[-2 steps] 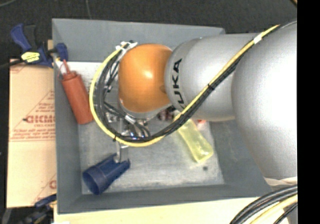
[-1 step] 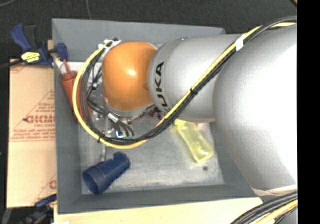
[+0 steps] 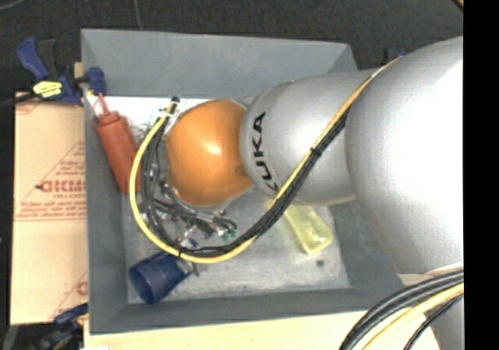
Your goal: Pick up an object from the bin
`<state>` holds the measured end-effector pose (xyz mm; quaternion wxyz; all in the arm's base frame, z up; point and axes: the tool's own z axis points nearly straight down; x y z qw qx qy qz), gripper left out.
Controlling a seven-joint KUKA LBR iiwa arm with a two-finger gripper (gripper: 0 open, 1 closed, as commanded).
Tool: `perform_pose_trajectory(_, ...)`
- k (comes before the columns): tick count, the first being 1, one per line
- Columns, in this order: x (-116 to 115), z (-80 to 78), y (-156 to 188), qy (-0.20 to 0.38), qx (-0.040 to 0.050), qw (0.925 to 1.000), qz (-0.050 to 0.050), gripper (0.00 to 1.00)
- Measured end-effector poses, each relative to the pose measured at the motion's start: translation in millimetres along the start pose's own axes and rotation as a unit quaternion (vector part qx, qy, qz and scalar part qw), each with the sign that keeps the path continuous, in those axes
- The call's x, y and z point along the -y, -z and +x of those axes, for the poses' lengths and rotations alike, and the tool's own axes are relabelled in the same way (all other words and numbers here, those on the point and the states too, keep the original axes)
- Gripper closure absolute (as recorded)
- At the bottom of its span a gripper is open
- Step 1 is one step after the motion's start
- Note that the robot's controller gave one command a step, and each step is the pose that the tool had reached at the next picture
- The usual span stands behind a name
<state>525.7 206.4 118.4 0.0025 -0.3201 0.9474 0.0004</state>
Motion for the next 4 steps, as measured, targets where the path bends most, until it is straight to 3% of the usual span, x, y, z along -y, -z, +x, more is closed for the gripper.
perform_pose_trajectory(1,-32,21.4,-48,-0.034,0.0039,0.9994,0.002,0.0)
perform_pose_trajectory(2,-31,20.6,-48,0.116,0.0073,0.9932,0.003,1.0)
perform_pose_trajectory(3,-31,20.5,-48,0.116,0.0073,0.9933,0.003,1.0)
perform_pose_trajectory(4,-31,23.8,-27,0.115,0.0014,0.9934,0.001,1.0)
